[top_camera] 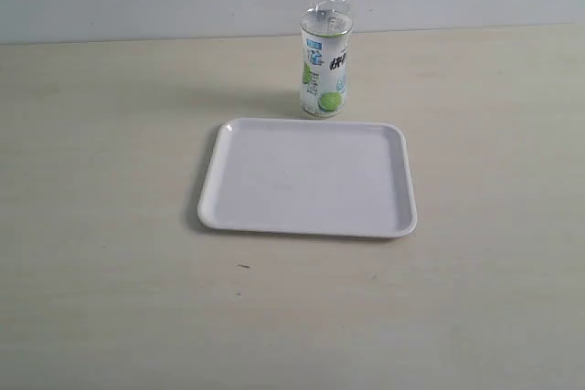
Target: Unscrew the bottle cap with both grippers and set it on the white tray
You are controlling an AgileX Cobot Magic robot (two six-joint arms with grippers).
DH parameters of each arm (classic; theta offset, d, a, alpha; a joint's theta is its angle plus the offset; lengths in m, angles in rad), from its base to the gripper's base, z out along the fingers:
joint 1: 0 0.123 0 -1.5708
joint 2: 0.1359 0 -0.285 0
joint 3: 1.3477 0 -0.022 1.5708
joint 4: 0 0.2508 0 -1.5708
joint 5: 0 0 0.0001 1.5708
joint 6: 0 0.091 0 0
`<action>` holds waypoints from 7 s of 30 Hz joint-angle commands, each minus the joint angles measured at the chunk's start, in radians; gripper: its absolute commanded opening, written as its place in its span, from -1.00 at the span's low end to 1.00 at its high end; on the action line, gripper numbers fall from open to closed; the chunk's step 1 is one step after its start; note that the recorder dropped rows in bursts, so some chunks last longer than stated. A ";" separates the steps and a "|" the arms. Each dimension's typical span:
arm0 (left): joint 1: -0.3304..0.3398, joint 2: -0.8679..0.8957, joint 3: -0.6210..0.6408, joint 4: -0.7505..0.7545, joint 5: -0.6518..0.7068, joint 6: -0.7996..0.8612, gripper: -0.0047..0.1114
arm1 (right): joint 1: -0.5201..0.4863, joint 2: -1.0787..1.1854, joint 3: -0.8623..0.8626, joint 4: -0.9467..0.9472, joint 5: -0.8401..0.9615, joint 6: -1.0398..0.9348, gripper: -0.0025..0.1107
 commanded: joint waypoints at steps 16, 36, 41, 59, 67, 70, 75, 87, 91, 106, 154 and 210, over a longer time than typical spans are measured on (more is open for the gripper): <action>-0.006 -0.007 0.003 0.006 -0.194 -0.181 -0.92 | -0.004 -0.006 0.005 0.000 -0.004 -0.001 -0.96; -0.006 -0.007 0.003 0.003 0.037 -0.143 -0.92 | -0.004 -0.006 0.005 0.000 -0.004 -0.001 -0.96; -0.006 -0.007 0.003 0.003 0.010 -0.145 -0.92 | -0.004 -0.006 0.005 0.000 -0.004 -0.001 -0.96; -0.006 -0.007 0.003 0.003 0.003 -0.165 -0.92 | -0.004 -0.006 0.005 0.000 -0.002 -0.001 -0.96; -0.006 -0.007 0.003 0.003 0.062 -0.161 -0.92 | -0.004 -0.006 0.005 0.000 -0.002 -0.001 -0.96; -0.006 -0.007 0.003 0.003 0.079 -0.161 -0.92 | -0.004 -0.006 0.005 0.000 -0.002 -0.001 -0.96; -0.006 -0.007 0.003 0.003 0.081 -0.161 -0.92 | -0.004 -0.006 0.005 0.000 -0.002 -0.001 -0.96; -0.006 -0.007 0.003 0.003 0.073 -0.161 -0.92 | -0.004 -0.006 0.005 0.000 -0.002 -0.001 -0.96; -0.006 -0.007 0.003 0.003 0.043 -0.161 -0.92 | -0.004 -0.006 0.005 0.000 -0.002 -0.001 -0.96; -0.006 -0.007 0.003 -0.016 0.036 -0.171 -0.92 | -0.004 -0.006 0.005 0.000 -0.002 -0.001 -0.96; -0.006 1.619 -1.090 1.728 -0.655 -1.020 -0.92 | -0.004 -0.006 0.005 0.000 -0.005 -0.001 -0.96; -0.328 2.427 -1.421 0.712 -1.001 -0.296 0.31 | -0.004 -0.006 0.005 0.000 -0.006 -0.001 -0.96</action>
